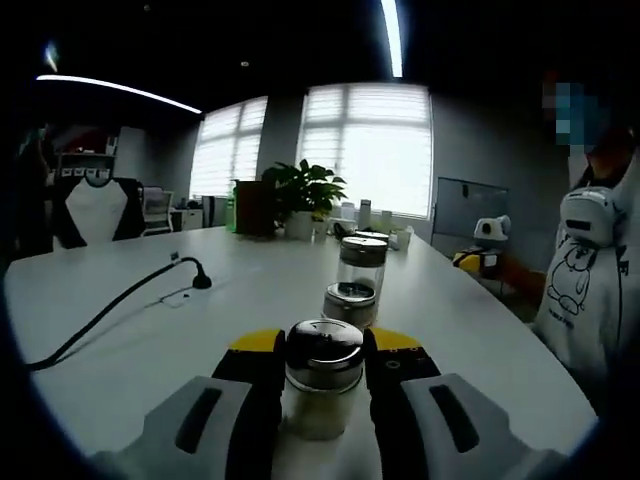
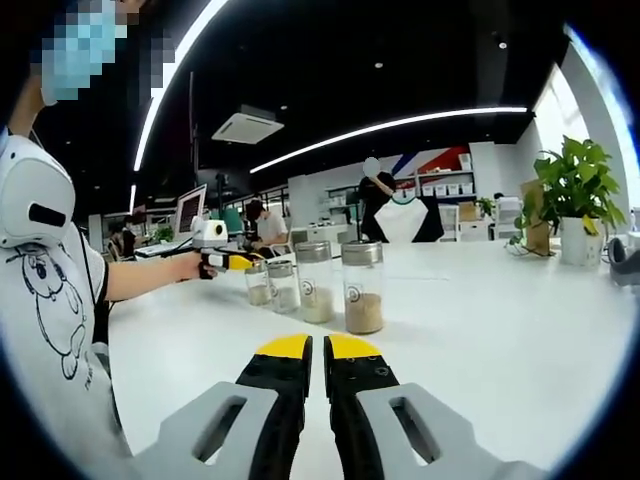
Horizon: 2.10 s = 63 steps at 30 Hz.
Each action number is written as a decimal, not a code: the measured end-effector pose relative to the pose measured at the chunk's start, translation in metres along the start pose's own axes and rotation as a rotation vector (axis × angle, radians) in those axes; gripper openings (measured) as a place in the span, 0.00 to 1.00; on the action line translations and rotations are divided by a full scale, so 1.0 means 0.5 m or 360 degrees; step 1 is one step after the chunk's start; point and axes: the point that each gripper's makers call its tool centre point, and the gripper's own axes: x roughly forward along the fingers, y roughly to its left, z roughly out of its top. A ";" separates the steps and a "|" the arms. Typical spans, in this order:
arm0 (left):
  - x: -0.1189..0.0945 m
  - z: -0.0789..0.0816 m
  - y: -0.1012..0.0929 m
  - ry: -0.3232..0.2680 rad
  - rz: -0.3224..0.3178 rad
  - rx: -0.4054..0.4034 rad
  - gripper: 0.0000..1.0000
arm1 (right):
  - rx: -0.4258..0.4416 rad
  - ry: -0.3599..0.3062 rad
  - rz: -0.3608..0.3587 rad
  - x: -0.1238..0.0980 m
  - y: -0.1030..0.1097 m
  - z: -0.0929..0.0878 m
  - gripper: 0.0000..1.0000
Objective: Rotate the seasoning bottle until the label or dispensing opening points toward the visible target arrow and the bottle remains upright within the marked orientation range
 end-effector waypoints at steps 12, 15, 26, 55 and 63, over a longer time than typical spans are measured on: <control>-0.005 0.023 -0.006 -0.0147 0.0142 -0.0195 0.45 | -0.0004 -0.0019 0.0000 -0.002 0.002 0.009 0.02; -0.014 0.034 -0.004 -0.0182 0.0256 -0.0152 0.47 | -0.0004 -0.0009 -0.0002 -0.002 0.002 0.005 0.02; -0.031 0.047 0.012 -0.0189 0.0743 0.0020 0.47 | -0.0001 -0.0033 0.0025 0.007 0.012 0.011 0.02; -0.023 0.005 0.017 -0.0075 0.0900 0.0071 0.33 | 0.0006 -0.0044 0.0001 0.000 -0.002 0.014 0.02; -0.022 0.005 0.015 -0.0072 0.0816 0.0066 0.33 | 0.0016 -0.0040 -0.0003 -0.001 -0.002 0.009 0.02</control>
